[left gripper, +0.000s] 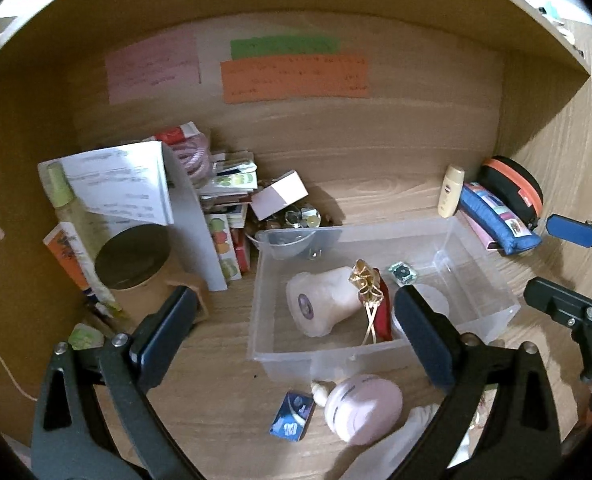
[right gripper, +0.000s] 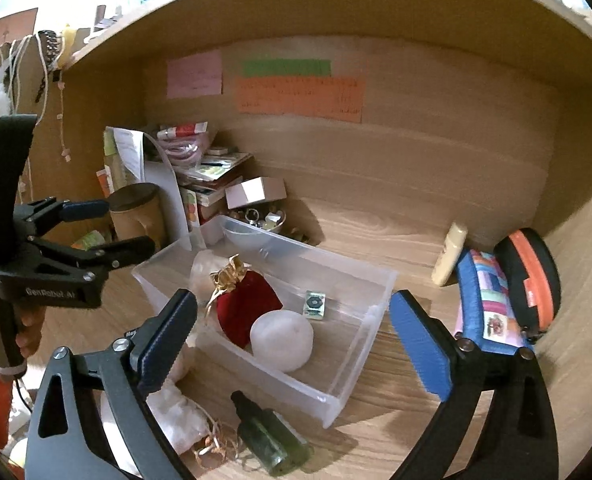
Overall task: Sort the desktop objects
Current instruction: 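Move the open right tool toward the green glass bottle beside the bin, then close the right tool around the green glass bottle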
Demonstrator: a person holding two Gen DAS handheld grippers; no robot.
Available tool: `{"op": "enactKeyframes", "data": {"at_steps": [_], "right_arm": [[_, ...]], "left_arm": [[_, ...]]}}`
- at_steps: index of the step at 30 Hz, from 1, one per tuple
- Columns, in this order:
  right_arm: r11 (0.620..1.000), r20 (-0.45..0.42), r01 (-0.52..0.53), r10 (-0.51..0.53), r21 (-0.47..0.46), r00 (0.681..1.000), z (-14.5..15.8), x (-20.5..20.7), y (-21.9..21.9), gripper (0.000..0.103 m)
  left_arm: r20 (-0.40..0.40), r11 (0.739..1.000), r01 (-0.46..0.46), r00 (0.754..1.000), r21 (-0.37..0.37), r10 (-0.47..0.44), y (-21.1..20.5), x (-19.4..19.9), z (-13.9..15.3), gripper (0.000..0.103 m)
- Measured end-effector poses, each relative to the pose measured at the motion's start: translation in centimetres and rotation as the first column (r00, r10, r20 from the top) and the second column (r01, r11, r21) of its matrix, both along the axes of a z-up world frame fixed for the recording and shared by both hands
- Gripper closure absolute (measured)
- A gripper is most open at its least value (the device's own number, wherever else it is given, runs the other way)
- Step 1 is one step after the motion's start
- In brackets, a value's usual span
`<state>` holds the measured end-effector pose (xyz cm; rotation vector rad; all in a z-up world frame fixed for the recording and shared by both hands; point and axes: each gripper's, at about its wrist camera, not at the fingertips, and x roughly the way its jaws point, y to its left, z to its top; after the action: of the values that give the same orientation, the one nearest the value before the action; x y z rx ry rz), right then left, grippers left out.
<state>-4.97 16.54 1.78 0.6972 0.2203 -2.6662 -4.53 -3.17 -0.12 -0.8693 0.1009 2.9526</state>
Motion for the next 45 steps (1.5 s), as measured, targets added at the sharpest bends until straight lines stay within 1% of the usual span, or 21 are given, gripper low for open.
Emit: {"op": "enactKeyframes", "data": {"at_steps": [4, 7, 12, 16, 19, 24, 31, 35, 38, 45], "right_arm": [[1.000, -0.001, 0.005, -0.005, 0.006, 1.000, -0.2, 0.8, 0.3, 0.006], [1.000, 0.014, 0.010, -0.010, 0.006, 1.000, -0.7, 1.2, 0.6, 0.006], [1.000, 0.061, 0.023, -0.023, 0.007, 0.998, -2.2, 1.4, 1.4, 0.006], [1.000, 0.101, 0.029, -0.030, 0.010, 0.994, -3.6, 1.6, 1.7, 0.006], [0.999, 0.129, 0.029, -0.031, 0.019, 0.991, -4.8, 1.8, 1.8, 0.006], [0.999, 0.182, 0.030, -0.034, 0.023, 0.983, -6.9, 1.9, 2.2, 0.006], [0.999, 0.266, 0.054, -0.051, -0.005, 0.963, -9.1, 1.1, 3.3, 0.008], [1.000, 0.294, 0.031, -0.030, 0.003, 0.955, -10.0, 0.8, 3.0, 0.019], [1.000, 0.319, 0.004, -0.003, -0.002, 0.948, -10.7, 0.5, 2.5, 0.022], [0.999, 0.356, -0.043, 0.040, -0.001, 0.934, -11.4, 0.0, 1.5, 0.034]], "left_arm": [[0.003, 1.000, -0.003, 1.000, 0.013, 0.003, -0.4, 1.1, -0.2, 0.002], [0.014, 1.000, -0.005, 1.000, 0.016, 0.005, -0.5, 1.6, -0.7, 0.002], [0.063, 0.999, -0.011, 0.998, 0.032, 0.009, -0.6, 2.0, -2.3, 0.002], [0.118, 0.998, -0.008, 0.993, 0.066, 0.000, -0.6, 1.7, -3.9, 0.002], [0.140, 0.997, 0.001, 0.990, 0.083, -0.013, -0.3, 1.5, -4.8, 0.002], [0.193, 0.995, 0.021, 0.980, 0.097, -0.039, 0.5, 0.9, -6.5, 0.002], [0.266, 0.992, 0.028, 0.962, 0.120, -0.060, 1.3, 0.1, -8.9, 0.002], [0.287, 0.992, 0.030, 0.956, 0.126, -0.065, 1.6, -0.2, -9.7, 0.002], [0.301, 0.989, 0.032, 0.951, 0.144, -0.074, 1.6, -0.5, -10.0, 0.002], [0.323, 0.986, 0.035, 0.942, 0.164, -0.087, 2.0, -1.0, -10.5, 0.002]]}}
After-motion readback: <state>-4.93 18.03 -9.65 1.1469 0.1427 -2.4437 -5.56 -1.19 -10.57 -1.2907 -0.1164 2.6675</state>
